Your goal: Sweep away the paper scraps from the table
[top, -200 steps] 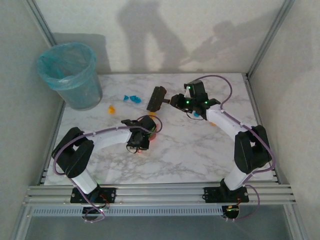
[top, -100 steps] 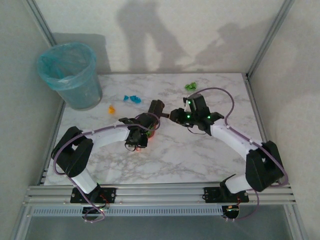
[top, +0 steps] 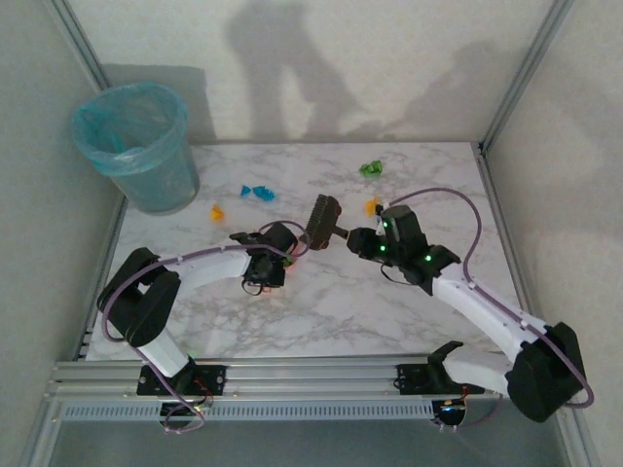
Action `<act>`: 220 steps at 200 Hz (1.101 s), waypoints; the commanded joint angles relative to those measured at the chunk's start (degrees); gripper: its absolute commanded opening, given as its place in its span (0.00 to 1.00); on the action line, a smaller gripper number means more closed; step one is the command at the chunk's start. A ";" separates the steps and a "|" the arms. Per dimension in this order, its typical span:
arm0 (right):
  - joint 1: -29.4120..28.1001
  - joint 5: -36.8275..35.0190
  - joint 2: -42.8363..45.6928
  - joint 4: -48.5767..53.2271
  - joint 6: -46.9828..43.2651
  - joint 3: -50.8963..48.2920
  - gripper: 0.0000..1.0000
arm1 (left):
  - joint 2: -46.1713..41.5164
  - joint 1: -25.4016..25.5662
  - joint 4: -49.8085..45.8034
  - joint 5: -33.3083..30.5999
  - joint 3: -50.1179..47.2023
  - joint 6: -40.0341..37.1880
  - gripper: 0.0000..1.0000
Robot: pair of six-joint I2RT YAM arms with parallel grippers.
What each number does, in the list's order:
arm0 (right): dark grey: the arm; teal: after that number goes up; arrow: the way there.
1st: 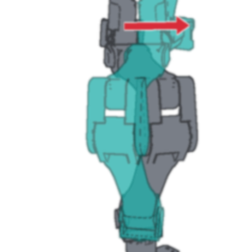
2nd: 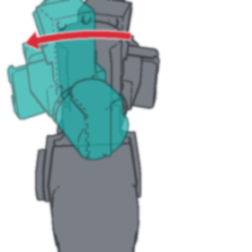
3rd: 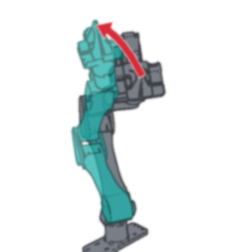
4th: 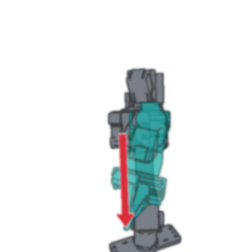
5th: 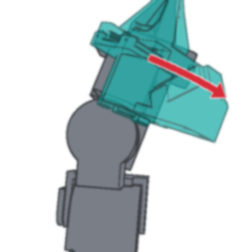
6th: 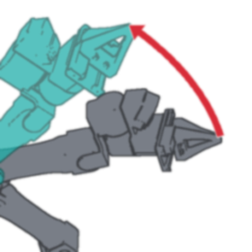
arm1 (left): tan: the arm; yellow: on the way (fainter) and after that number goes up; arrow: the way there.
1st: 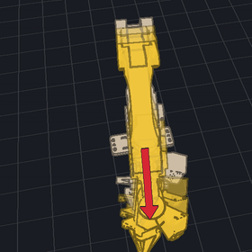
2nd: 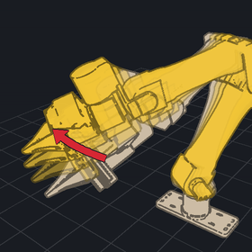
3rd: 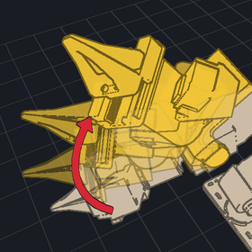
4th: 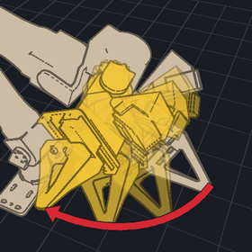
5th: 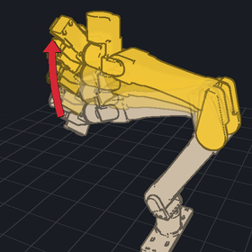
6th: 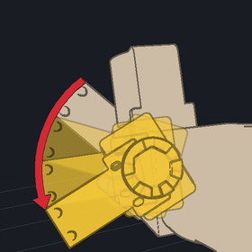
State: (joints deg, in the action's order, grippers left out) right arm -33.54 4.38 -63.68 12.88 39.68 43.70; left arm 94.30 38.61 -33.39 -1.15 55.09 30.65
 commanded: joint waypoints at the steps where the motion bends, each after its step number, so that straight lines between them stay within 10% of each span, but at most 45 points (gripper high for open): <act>1: -0.23 -4.39 4.88 -7.02 -0.45 -4.11 0.00 | -1.06 -0.38 -2.21 -2.53 -1.00 1.40 0.00; 82: -0.40 -16.32 18.07 -13.76 -0.21 -14.92 0.00 | -4.89 -0.64 -11.90 -1.24 8.80 3.80 0.00; 220: -0.70 -15.19 12.93 -14.47 -0.25 -14.26 0.00 | -1.30 -7.01 -27.39 -5.21 34.32 6.36 0.00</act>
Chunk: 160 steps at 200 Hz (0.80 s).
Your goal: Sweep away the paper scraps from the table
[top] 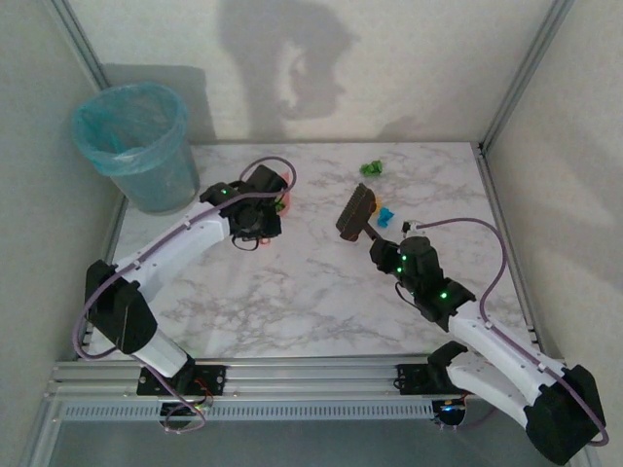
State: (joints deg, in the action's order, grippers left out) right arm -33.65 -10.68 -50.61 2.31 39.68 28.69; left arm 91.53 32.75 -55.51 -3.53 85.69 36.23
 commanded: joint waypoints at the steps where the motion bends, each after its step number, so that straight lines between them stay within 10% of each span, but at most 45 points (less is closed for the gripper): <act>1: -0.56 -0.13 -0.16 -3.89 -0.28 0.75 0.00 | 1.51 -1.17 -5.33 -2.81 3.88 0.78 0.00; 160: -1.84 0.22 -2.79 -4.24 -1.10 1.55 0.00 | 11.41 -11.24 -13.99 4.21 36.22 -0.19 0.00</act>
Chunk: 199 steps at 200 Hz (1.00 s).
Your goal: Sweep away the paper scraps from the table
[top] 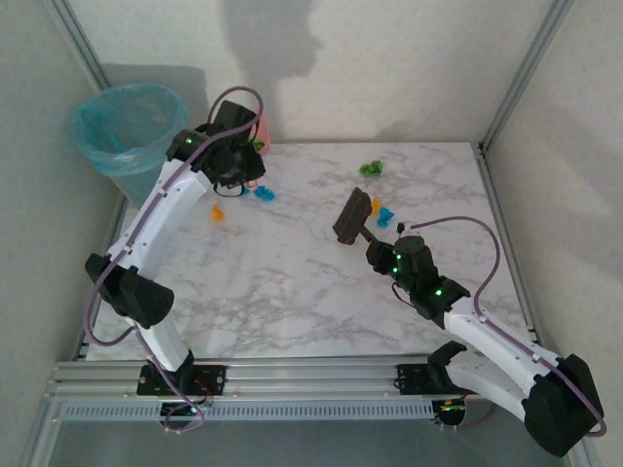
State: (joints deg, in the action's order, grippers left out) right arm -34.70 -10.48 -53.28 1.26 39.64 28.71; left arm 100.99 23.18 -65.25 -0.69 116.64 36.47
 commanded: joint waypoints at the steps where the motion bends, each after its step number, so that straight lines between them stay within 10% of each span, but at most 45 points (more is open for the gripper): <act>1: -0.80 -0.02 -0.14 -3.19 -1.05 1.53 0.00 | 1.98 -1.75 -4.21 1.42 5.49 -0.43 0.00; 199: -1.40 -0.37 -0.85 -3.62 -0.99 1.35 0.00 | 4.48 -26.65 1.06 27.15 16.31 2.38 0.00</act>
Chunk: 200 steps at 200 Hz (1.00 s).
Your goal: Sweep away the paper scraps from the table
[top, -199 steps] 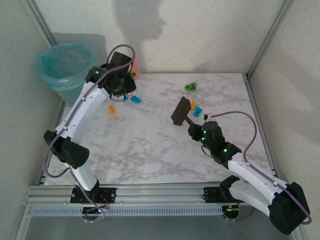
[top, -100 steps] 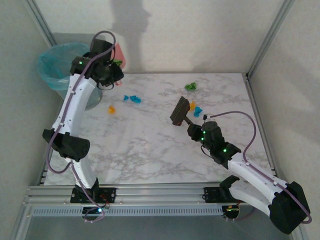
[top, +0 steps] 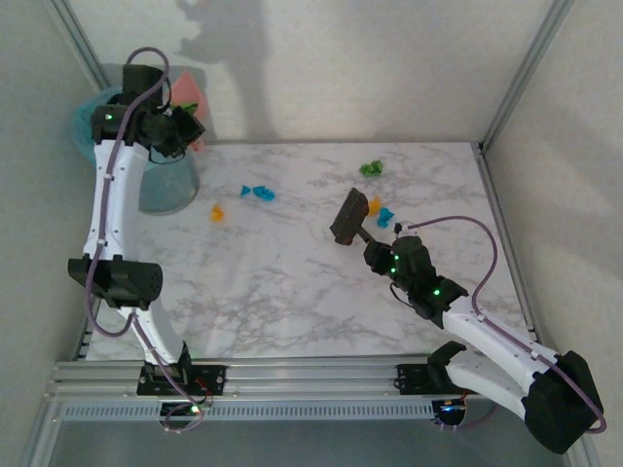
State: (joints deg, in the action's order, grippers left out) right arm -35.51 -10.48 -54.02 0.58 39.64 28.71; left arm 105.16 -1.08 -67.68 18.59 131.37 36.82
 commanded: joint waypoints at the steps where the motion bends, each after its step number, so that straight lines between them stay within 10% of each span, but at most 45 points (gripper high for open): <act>1: -0.56 -0.31 -0.12 -2.95 -1.02 1.35 0.00 | 0.30 -2.45 3.55 8.00 1.59 2.16 0.00; 117: -0.74 -0.05 -0.98 -3.13 -1.59 1.52 0.00 | -2.41 -13.11 36.23 29.87 -14.81 20.35 0.00; 200: -0.74 0.70 -1.78 -3.28 -2.08 1.96 0.00 | -8.15 -16.70 59.15 34.04 -28.78 35.12 0.00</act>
State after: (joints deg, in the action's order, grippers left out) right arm -35.57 -10.28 -55.66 -0.60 38.57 28.80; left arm 100.25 -15.77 -19.90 49.76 106.52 65.63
